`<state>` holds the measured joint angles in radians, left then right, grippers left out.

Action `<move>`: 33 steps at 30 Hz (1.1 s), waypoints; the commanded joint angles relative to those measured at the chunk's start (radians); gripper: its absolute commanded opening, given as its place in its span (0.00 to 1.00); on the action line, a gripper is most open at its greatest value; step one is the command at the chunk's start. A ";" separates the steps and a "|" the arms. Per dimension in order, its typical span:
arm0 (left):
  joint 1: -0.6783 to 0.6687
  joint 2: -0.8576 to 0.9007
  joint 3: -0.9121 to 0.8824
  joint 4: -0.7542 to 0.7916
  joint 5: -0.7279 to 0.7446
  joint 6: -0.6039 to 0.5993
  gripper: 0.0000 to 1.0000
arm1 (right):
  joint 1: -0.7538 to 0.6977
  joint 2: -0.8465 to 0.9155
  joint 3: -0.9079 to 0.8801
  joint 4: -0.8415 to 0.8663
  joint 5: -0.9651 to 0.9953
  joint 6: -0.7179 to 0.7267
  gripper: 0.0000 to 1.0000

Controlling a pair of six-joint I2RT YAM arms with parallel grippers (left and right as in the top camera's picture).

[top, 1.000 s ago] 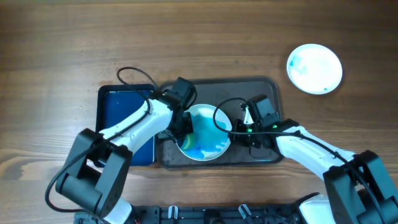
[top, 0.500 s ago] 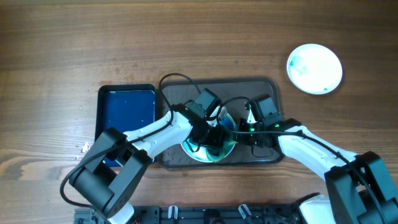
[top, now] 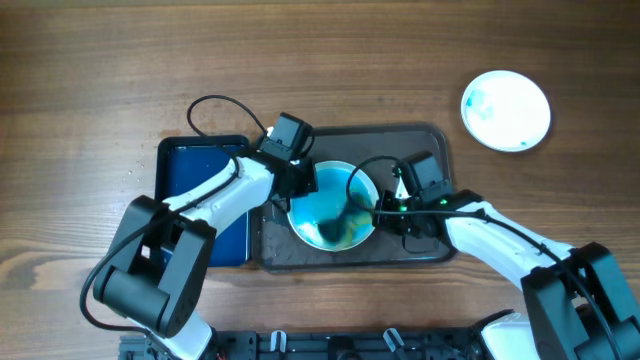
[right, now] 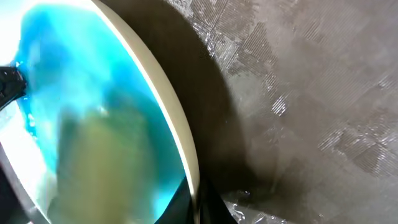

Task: Clean dirty plates on tray and stack at the side
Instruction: 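Scrub the plate surface with the sponge using the left gripper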

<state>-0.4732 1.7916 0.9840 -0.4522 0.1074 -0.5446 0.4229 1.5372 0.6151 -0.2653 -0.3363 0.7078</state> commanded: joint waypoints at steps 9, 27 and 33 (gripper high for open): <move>-0.001 -0.012 0.005 -0.077 0.001 0.146 0.25 | -0.004 0.013 -0.013 -0.028 0.006 -0.006 0.04; -0.040 -0.118 0.038 -0.183 0.591 0.725 0.33 | -0.004 0.013 -0.013 -0.039 -0.012 -0.009 0.04; -0.087 -0.107 0.034 -0.194 0.576 0.743 0.39 | -0.004 0.013 -0.013 -0.040 -0.029 -0.008 0.04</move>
<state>-0.5449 1.6882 1.0039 -0.6445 0.6647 0.1608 0.4202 1.5372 0.6151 -0.2905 -0.3576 0.7105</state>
